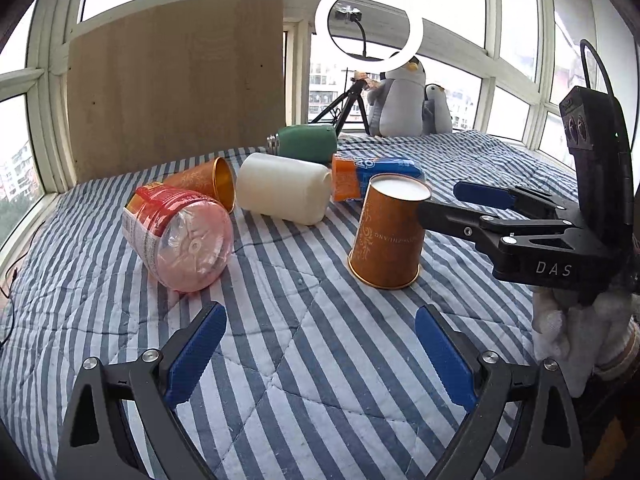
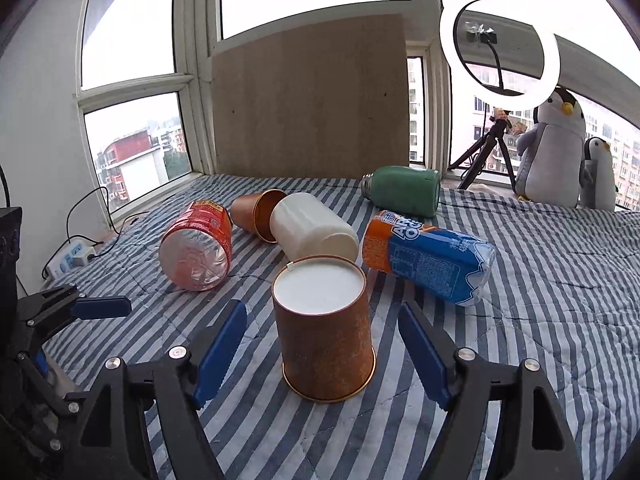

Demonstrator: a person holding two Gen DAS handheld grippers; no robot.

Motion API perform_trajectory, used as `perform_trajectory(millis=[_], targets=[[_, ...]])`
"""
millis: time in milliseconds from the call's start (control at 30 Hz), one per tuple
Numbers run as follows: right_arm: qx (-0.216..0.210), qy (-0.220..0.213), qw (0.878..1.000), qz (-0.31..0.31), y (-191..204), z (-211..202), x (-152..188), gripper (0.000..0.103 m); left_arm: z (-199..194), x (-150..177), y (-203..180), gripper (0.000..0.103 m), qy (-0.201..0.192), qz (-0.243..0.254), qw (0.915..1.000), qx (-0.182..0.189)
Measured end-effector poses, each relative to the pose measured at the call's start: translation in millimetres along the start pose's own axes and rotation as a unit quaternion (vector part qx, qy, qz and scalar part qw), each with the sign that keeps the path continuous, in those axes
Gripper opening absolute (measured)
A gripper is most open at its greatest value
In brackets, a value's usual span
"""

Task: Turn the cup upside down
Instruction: 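Rotate the cup rim-up with the right tool and lower it onto the bedspread, then open the right tool and withdraw it from the cup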

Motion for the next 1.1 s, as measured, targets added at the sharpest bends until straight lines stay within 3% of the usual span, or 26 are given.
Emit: perform_trajectory(millis=[233,433,700,933,1100], targets=[[0.050,-0.045,0.998,0.009,-23,-40,9,0.076,-1,-21,-4,0.100,-0.060,0.002,0.9961,-0.064],[0.087,-0.079,0.993,0.032,-52,-58,5,0.076,-3,-30,-5,0.102,-0.100,-0.011,0.9900,-0.098],[0.126,-0.082,0.988,0.036,-64,-50,8,0.076,17,-29,-8,0.102,-0.075,-0.001,0.9925,-0.097],[0.146,-0.099,0.984,0.020,-58,-53,12,0.078,18,-25,-1,0.102,-0.077,-0.018,0.9908,-0.109],[0.152,-0.098,0.983,0.025,-60,-53,12,0.079,9,-25,-8,0.102,-0.094,-0.005,0.9860,-0.137]])
Point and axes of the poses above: each gripper's, at about its wrist camera, not at the fingertips, and z roughly the way its jaws point, y to its left, x to its underside, the point moved 4 cm from there along z, roughly the way its jaws point, and after that the axes turned 14 degrees about z, right-handed, at the moved point
